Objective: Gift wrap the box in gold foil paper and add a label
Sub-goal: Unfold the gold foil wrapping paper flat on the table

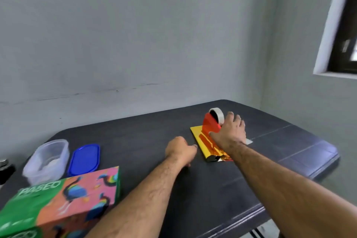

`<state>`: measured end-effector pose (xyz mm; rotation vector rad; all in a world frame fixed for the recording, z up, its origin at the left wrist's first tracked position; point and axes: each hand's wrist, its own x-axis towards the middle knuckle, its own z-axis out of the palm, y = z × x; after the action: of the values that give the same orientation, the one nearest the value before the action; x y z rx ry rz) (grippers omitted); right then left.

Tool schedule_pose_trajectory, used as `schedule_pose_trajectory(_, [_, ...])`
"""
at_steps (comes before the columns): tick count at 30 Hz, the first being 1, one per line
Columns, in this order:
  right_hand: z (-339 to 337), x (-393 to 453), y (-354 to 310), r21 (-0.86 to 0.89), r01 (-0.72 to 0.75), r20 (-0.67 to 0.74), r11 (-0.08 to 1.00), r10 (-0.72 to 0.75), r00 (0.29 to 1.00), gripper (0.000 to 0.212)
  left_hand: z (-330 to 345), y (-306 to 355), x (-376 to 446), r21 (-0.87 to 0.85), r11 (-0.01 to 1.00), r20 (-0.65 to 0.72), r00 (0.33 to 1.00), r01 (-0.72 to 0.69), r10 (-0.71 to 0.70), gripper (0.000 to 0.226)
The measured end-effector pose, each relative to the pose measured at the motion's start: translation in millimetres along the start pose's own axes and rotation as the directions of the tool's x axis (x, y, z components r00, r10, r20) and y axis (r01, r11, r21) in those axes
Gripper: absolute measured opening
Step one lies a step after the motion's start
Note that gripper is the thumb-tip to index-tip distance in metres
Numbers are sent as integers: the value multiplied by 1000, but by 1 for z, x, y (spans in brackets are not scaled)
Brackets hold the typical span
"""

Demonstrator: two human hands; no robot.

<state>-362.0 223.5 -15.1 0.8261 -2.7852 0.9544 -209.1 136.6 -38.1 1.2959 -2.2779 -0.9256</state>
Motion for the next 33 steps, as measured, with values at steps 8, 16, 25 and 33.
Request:
schedule_pose_trajectory(8, [3, 38, 25, 289, -328, 158, 899, 293, 943, 98, 31, 37, 31, -401, 882, 140, 968, 248, -208, 42])
schedule_pose_trajectory(16, [1, 44, 35, 240, -293, 134, 925, 267, 954, 74, 45, 56, 36, -359, 886, 146, 956, 292, -256, 38])
schedule_pose_trajectory(25, [-11, 54, 54, 420, -339, 56, 842, 349, 936, 80, 42, 49, 29, -419, 867, 107, 963, 271, -249, 16])
schedule_pose_trajectory(33, [-32, 58, 76, 413, -357, -32, 838, 405, 914, 80, 17, 28, 12, -503, 826, 134, 967, 255, -217, 8])
